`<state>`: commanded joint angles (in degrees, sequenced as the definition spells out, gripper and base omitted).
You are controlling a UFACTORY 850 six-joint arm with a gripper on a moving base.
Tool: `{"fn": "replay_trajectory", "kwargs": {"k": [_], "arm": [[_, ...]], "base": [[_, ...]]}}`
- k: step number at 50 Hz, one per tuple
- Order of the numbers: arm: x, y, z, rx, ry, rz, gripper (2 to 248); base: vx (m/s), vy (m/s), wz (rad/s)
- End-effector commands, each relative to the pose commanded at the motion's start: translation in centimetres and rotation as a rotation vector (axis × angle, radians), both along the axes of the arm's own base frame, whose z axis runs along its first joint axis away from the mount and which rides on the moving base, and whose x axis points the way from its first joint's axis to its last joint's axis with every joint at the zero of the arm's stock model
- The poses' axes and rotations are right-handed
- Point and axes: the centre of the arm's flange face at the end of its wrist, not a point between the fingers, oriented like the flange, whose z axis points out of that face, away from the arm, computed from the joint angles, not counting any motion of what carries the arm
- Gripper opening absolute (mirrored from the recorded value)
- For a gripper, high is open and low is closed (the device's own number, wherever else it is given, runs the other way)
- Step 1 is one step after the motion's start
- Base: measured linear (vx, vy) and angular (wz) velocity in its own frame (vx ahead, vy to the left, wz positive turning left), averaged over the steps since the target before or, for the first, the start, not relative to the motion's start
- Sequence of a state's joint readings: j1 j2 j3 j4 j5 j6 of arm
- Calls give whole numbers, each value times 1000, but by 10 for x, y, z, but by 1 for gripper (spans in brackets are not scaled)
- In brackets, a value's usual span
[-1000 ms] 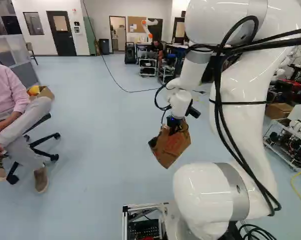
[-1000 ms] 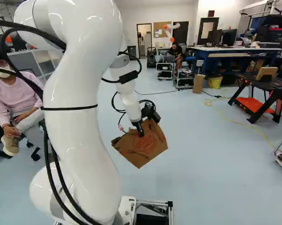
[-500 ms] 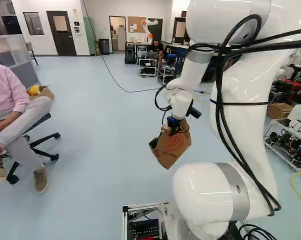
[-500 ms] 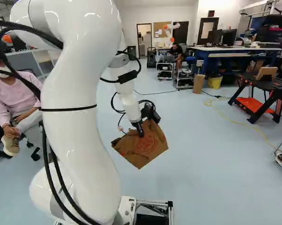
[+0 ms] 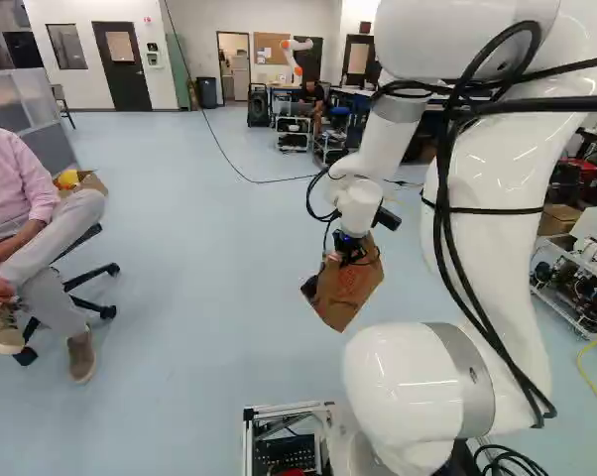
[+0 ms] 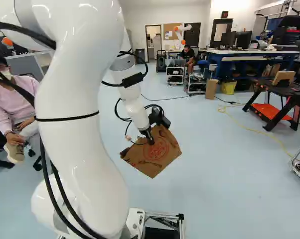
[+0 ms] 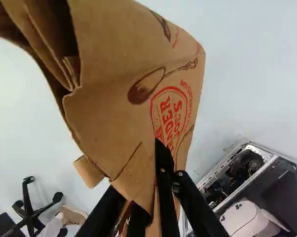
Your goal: Pick up the grocery bag from the ground
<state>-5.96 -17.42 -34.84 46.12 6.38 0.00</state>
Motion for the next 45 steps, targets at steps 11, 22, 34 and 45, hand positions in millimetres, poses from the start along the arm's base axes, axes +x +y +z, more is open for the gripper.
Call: {"fn": "replay_trajectory", "kwargs": {"k": [11, 22, 34, 45], "arm": [[-11, 1, 8, -62, -41, 55, 20], [-23, 3, 18, -133, -94, 121, 20], [-40, 7, 30, -221, -169, 207, 20], [-58, 12, 41, -309, -261, 303, 20]], "base": [[0, 0, 0], [0, 0, 0], [0, 0, 0], [0, 0, 0]]}}
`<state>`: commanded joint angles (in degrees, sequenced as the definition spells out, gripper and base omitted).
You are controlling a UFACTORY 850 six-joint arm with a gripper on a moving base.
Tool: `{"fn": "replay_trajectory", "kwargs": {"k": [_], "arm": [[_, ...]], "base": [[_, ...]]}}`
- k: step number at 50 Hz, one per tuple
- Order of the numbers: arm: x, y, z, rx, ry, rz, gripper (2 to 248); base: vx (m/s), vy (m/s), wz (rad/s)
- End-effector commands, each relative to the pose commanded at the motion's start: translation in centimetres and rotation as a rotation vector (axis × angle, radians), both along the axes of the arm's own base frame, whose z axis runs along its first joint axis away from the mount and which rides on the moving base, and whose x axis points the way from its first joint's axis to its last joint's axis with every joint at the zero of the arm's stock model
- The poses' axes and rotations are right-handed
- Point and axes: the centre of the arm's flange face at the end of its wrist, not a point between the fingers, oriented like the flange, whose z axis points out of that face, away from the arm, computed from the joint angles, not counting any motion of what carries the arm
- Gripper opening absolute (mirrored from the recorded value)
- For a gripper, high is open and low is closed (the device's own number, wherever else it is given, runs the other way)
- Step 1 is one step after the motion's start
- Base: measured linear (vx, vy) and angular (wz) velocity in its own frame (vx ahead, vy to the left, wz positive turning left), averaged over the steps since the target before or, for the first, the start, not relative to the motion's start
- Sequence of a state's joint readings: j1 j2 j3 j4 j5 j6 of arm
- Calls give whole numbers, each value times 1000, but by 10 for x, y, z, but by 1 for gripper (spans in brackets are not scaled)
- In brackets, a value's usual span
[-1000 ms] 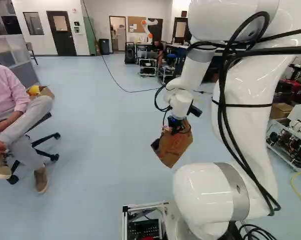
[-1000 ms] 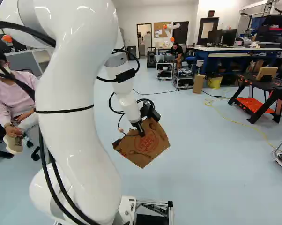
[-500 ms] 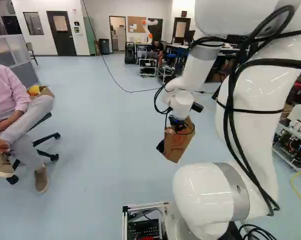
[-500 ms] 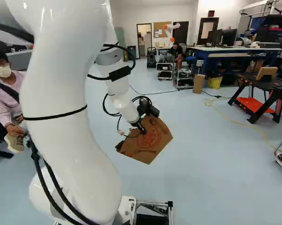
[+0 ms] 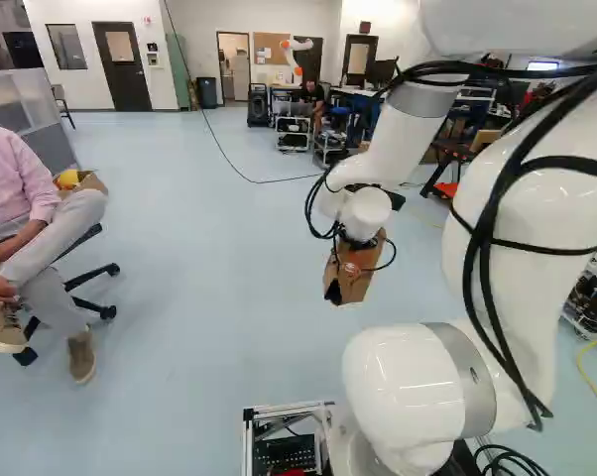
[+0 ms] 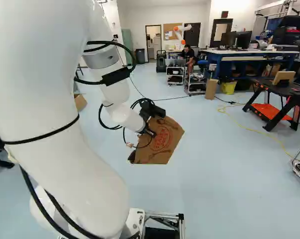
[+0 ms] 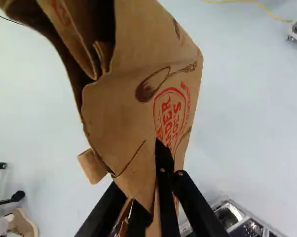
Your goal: Pick up the grocery bag from the ground
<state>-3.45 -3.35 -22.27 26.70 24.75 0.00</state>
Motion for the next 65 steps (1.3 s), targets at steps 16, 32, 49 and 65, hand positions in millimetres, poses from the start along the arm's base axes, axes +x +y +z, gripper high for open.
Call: {"fn": "replay_trajectory", "kwargs": {"k": [16, 32, 49, 65], "arm": [[-26, 10, 14, -106, -135, 140, 20], [-49, 19, 23, -178, -254, 258, 20], [-68, 28, 29, -227, -353, 354, 20], [-81, 35, 32, -253, -419, 416, 20]], "base": [[0, 0, 0], [0, 0, 0], [0, 0, 0], [0, 0, 0]]}}
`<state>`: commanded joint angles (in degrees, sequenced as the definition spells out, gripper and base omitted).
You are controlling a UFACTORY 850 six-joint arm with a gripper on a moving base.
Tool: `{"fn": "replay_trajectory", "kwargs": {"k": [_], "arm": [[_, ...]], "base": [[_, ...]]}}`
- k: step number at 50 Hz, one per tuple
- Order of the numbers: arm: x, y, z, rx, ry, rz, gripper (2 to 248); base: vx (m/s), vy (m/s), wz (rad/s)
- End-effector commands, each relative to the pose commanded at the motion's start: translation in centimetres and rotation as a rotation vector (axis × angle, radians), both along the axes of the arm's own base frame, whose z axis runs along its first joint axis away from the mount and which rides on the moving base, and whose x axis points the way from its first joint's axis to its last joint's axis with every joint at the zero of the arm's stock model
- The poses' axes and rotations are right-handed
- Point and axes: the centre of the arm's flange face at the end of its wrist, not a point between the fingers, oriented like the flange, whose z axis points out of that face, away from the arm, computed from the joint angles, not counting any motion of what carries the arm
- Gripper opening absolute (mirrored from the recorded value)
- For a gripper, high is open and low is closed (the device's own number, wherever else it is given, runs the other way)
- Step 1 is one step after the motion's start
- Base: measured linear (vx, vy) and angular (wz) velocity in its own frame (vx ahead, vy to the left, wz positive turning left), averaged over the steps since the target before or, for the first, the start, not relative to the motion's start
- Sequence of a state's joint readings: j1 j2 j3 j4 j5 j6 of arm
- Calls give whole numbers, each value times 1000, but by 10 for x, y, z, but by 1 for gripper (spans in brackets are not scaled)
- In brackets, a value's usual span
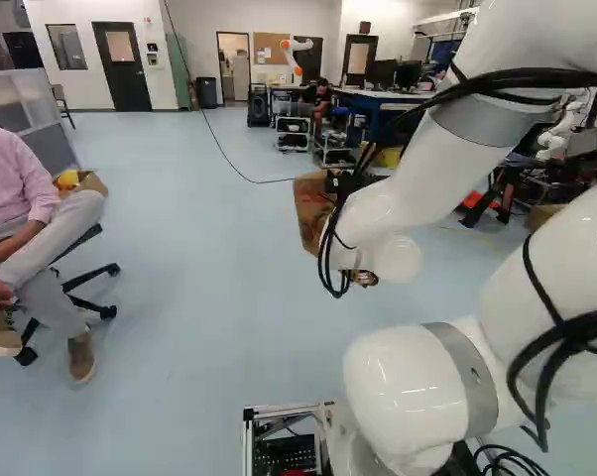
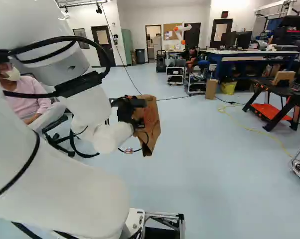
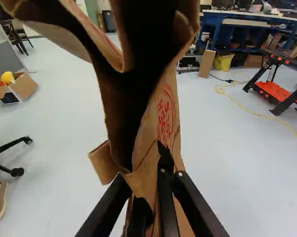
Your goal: Pick up the grocery bag from the ground
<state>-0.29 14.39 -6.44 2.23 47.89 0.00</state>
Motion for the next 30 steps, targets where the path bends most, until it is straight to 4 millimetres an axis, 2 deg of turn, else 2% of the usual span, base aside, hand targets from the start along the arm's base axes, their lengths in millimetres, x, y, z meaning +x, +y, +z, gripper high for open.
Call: {"fn": "replay_trajectory", "kwargs": {"k": [30], "arm": [[-8, 4, 1, -15, -40, 41, 20]], "base": [[0, 0, 0]]}}
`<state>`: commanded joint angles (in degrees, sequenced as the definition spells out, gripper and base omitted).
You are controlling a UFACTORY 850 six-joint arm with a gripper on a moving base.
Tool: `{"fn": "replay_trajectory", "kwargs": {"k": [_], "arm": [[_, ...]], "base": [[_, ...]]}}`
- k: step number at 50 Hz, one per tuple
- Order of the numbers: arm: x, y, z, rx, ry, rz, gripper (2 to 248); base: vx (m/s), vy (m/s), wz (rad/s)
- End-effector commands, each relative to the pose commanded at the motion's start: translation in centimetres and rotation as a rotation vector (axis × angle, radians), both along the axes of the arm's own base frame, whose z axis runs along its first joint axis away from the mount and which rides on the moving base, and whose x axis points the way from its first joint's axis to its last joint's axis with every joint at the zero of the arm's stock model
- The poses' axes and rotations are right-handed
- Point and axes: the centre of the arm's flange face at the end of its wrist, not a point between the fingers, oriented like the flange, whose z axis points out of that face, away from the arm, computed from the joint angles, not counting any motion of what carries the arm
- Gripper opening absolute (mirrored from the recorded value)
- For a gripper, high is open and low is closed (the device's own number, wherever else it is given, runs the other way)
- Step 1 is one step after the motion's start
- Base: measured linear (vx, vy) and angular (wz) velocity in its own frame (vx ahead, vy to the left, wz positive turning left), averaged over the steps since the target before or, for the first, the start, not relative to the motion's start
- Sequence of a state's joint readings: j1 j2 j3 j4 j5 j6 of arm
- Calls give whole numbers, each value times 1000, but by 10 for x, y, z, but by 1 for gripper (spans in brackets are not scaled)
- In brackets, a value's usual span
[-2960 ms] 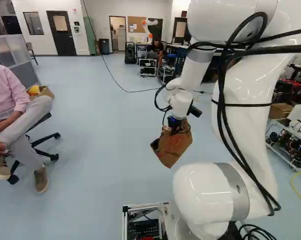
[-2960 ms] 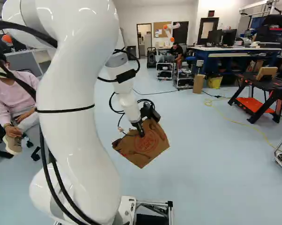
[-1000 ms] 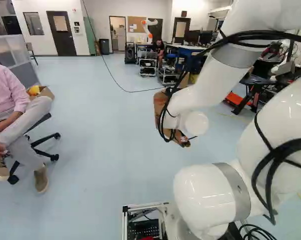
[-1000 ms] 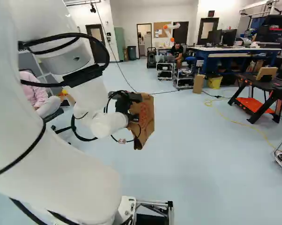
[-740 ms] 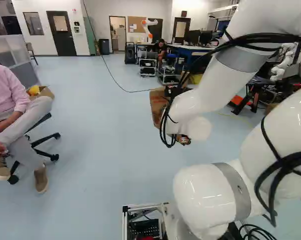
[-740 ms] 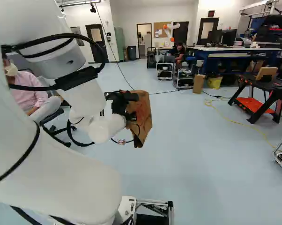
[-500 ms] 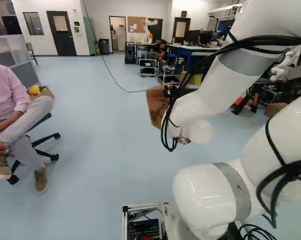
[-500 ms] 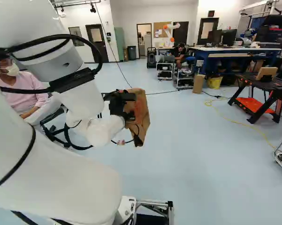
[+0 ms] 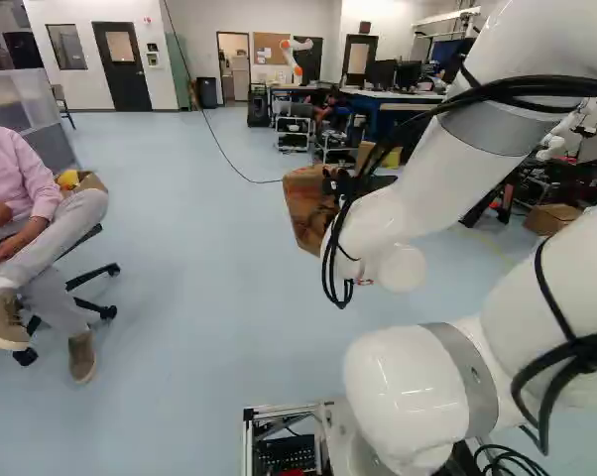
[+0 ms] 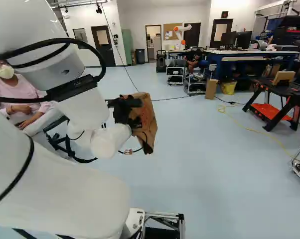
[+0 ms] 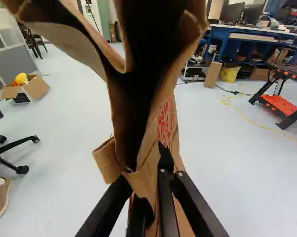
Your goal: Pick up the grocery bag from the ground
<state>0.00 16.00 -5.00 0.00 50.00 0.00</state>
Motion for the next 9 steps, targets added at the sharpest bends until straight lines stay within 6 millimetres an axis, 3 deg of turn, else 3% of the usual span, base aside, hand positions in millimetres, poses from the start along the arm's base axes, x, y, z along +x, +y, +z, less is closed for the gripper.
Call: {"fn": "replay_trajectory", "kwargs": {"k": [9], "arm": [[0, 0, 0, 0, 0, 0, 20]], "base": [[0, 0, 0]]}}
